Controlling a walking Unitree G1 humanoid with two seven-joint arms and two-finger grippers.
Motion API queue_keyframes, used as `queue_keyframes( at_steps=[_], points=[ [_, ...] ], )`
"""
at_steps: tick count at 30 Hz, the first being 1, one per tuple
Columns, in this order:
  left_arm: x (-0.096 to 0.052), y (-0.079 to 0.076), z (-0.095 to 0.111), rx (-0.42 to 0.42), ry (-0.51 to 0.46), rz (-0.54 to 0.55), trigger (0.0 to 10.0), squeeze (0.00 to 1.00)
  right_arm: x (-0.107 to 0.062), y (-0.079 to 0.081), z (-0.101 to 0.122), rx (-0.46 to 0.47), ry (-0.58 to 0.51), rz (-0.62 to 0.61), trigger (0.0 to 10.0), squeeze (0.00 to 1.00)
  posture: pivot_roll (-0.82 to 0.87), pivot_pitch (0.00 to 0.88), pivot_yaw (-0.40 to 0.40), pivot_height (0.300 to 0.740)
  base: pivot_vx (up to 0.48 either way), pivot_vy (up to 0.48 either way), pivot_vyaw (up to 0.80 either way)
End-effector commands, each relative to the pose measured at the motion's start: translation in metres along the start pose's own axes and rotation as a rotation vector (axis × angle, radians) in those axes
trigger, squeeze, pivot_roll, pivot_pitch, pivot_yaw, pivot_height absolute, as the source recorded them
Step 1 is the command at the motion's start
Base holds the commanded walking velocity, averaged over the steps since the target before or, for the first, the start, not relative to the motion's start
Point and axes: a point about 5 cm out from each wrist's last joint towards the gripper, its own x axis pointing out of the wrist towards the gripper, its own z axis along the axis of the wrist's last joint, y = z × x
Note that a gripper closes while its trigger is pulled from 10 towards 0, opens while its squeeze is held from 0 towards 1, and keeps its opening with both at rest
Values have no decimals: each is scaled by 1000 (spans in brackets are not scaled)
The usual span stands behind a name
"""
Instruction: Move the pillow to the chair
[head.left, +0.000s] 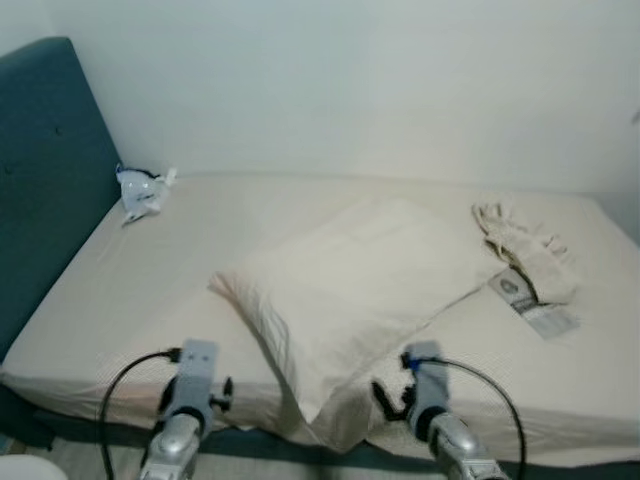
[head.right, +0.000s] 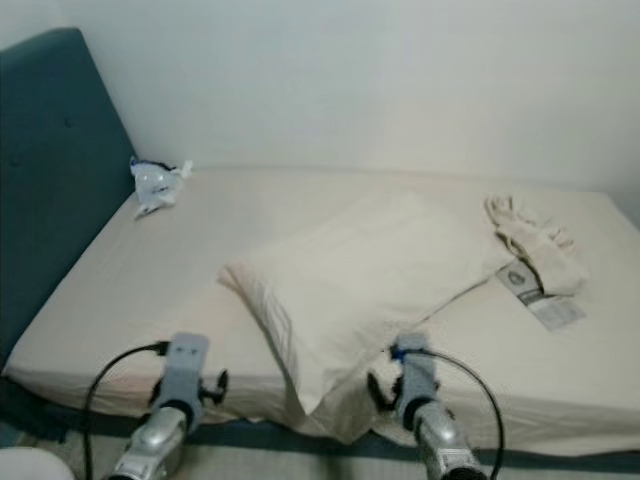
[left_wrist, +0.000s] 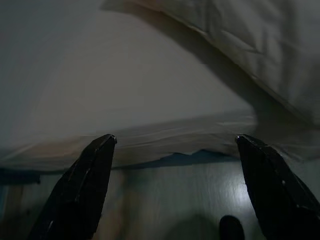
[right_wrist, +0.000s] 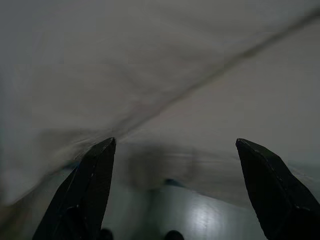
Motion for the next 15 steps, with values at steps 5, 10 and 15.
queue_keyframes(
  at_steps=[5, 10, 15],
  points=[
    [5, 9, 15, -102, -53, 72, 10000, 0, -1, 2, -2, -41, -2, 29, 10000, 0, -60, 87, 3, 740, 0, 0, 0],
    [8, 0, 15, -40, -18, 22, 10000, 0, 2, 9, -1, -58, 30, 77, 10000, 0, -51, 53, -15, 740, 0, 0, 0],
    [10, -2, 21, -54, -27, 29, 10000, 0, 4, 15, 7, 58, -19, 131, 10000, 0, -47, 79, -3, 740, 0, 0, 0]
  ],
)
